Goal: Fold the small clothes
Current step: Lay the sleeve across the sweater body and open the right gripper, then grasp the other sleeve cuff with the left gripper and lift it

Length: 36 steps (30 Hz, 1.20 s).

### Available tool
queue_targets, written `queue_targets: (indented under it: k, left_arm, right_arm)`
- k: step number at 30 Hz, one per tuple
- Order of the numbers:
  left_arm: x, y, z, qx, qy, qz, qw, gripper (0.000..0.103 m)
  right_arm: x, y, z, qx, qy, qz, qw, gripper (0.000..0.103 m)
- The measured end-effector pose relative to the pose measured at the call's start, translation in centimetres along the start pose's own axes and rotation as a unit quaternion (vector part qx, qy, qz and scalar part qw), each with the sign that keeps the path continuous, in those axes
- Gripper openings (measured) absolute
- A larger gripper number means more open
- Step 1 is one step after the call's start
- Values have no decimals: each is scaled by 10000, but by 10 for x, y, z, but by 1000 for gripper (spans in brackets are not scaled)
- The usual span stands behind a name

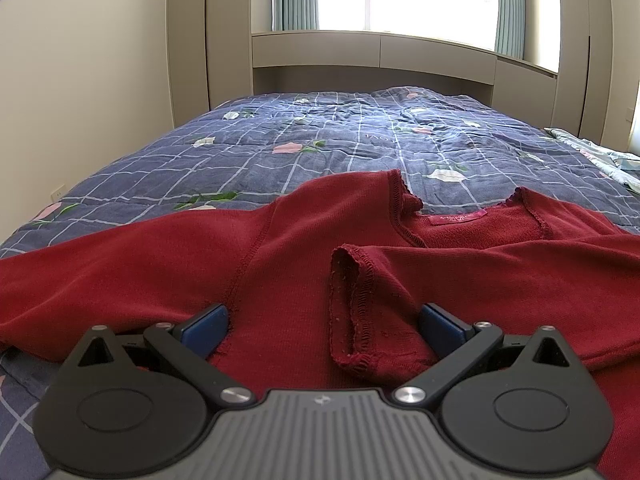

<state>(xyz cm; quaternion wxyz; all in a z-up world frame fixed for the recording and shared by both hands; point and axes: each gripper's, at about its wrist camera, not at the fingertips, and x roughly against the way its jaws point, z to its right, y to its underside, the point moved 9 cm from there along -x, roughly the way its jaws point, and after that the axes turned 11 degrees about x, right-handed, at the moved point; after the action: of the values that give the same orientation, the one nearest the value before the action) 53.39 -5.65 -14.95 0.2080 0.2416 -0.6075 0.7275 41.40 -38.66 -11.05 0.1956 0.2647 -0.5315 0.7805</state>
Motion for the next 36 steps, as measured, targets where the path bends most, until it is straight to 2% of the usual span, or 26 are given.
queue_targets:
  k: [1,2,3,5,8,11,15,18,19,21,22,23,26,29,31,32,33,35,36]
  left_arm:
    - [0,0,0,-1,0,0,10000,103]
    - [0,0,0,-2,0,1,10000,103]
    - [0,0,0,-2,4,0,10000,103]
    - [0,0,0,-5,8,-1,10000,103]
    - [0,0,0,-2,7,-2,10000,103]
    - [0,0,0,1,12,-6,10000,103]
    - [5,-4,-3,93,76,-81,9999,103]
    - [19,-7,-12,205,-60,-258,9994,103]
    - [25,-6,-16,281,-62,-323,9991,103]
    - [43,-6,-30,483,-7,-388,9981,103]
    - [51,-7,-37,545,-13,-388,9978,103]
    - [60,-7,-49,610,-71,-385,9974,103]
    - [82,-8,-93,923,-468,-403,9938,103]
    - [98,-9,-157,1615,-1008,-432,9808,103]
    - [107,-9,-206,2216,-1368,-410,9646,103]
    - [110,-8,-228,2562,-1525,-451,9535,103]
    - [112,-6,-253,2998,-1629,-481,9388,103]
    - [114,-4,-288,3713,-1590,-416,9139,103]
    - [116,-5,-302,3971,-1494,-326,9049,103]
  right_arm:
    - [-1,3,4,-527,-104,-130,9985,4]
    - [-2,4,6,-719,-80,-155,9973,4]
    - [-4,6,6,-715,48,-163,9973,4]
    - [-11,9,4,-296,432,-184,9985,4]
    - [-20,15,-1,-106,533,-279,9981,5]
    - [-19,16,-4,20,586,-309,9978,14]
    - [-4,21,0,-275,353,-318,9985,42]
    - [15,20,-1,-314,271,-191,9990,79]
    - [21,19,-3,-301,264,-122,9991,87]
    - [32,14,-10,-276,198,-5,9994,93]
    - [37,11,-15,-272,139,67,9995,99]
    - [43,7,-21,-274,58,166,9995,102]
    - [54,-6,-44,-210,-239,406,9987,102]
    - [61,-15,-70,-140,-499,487,9975,102]
    - [63,-19,-86,-130,-700,512,9961,102]
    - [64,-20,-95,-145,-801,525,9953,102]
    - [65,-21,-103,-162,-880,516,9947,102]
    - [64,-20,-119,-179,-1030,471,9934,102]
    - [63,-19,-125,-197,-1061,434,9932,102]
